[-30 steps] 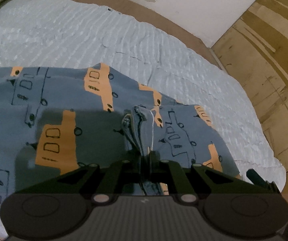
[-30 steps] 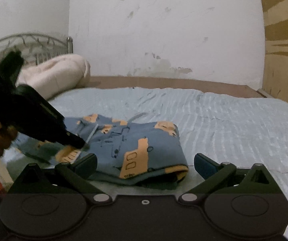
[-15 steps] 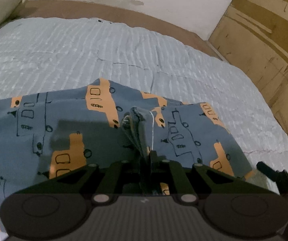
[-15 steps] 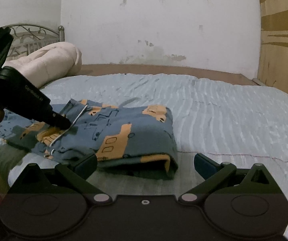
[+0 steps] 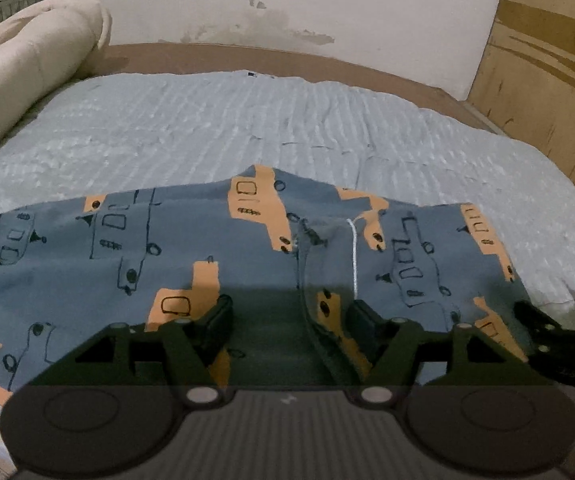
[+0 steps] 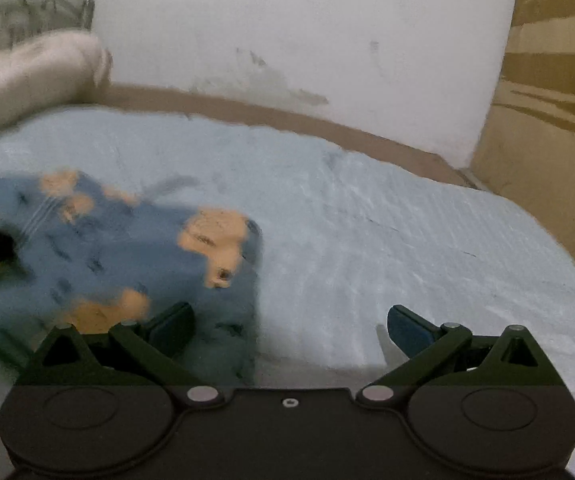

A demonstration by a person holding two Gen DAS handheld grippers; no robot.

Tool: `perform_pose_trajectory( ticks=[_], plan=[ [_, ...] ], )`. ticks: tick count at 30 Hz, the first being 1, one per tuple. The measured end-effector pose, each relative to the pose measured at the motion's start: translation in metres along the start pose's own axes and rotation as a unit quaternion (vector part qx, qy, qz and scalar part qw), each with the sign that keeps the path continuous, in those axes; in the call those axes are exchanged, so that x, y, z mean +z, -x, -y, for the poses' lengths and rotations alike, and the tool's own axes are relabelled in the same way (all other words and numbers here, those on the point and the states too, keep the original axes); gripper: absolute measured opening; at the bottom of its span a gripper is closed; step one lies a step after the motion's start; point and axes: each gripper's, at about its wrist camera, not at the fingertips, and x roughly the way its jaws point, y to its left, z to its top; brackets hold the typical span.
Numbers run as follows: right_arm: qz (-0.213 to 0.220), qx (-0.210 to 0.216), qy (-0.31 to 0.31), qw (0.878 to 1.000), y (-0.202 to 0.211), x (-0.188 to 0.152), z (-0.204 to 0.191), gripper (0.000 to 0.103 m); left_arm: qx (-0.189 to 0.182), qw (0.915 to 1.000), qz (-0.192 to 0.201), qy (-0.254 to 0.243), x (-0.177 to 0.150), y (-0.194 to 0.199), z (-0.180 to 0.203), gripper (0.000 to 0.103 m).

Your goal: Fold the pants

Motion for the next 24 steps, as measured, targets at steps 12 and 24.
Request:
perform_pose_trajectory(
  ticks=[12,24],
  plan=[
    [0.063,-0.006,-0.022,0.998,0.014,-0.001,0.021,0.102,0.022,0.9964,0.064,0.052,0.022,0.011,-0.008,0.087],
    [-0.008,0.035,0.014,0.999,-0.092,0.052,-0.002,0.102,0.074,0.9961,0.022,0.043,0.023,-0.033,-0.014,0.094]
  ],
)
